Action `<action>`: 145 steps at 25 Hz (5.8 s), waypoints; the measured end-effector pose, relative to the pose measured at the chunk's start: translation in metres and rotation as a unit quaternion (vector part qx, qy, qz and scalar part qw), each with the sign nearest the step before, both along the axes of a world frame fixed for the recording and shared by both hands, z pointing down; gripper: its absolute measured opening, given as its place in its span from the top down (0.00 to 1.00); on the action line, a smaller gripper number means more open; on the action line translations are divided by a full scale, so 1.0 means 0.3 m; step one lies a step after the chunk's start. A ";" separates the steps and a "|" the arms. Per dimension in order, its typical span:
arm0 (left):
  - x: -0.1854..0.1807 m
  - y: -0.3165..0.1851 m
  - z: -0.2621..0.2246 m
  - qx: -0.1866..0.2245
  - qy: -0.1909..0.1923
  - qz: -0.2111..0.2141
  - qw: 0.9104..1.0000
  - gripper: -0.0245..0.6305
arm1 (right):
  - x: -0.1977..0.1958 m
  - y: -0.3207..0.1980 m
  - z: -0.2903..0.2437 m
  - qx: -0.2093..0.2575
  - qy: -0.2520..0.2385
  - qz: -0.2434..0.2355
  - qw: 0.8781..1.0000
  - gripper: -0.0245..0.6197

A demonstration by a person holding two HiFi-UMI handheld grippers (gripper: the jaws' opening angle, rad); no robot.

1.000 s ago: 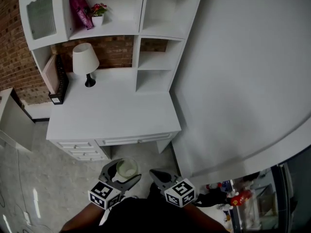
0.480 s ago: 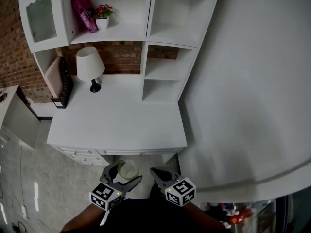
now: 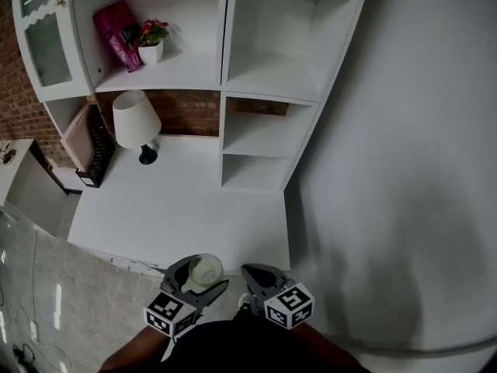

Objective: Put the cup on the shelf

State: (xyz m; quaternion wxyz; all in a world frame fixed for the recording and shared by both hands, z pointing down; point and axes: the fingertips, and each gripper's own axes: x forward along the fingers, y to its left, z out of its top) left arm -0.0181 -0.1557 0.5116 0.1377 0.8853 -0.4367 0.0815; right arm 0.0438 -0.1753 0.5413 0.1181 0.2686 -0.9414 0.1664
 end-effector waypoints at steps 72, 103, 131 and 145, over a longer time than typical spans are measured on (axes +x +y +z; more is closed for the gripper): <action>-0.167 -0.561 -0.162 0.040 -0.037 -0.002 0.999 0.38 | -0.042 -0.515 -0.135 0.046 -0.032 0.051 0.997 0.95; -0.543 -1.255 -1.003 0.143 -0.075 -0.088 0.983 0.38 | -0.127 -0.574 -0.197 0.072 -0.035 0.024 0.996 0.95; -0.648 -1.538 -0.908 0.081 -0.084 -0.142 0.983 0.38 | -0.108 -0.614 -0.174 0.062 -0.034 0.043 0.997 0.95; -0.649 -1.501 -0.907 0.084 -0.084 -0.128 0.985 0.37 | -0.113 -0.602 -0.176 0.063 -0.030 0.033 0.997 0.95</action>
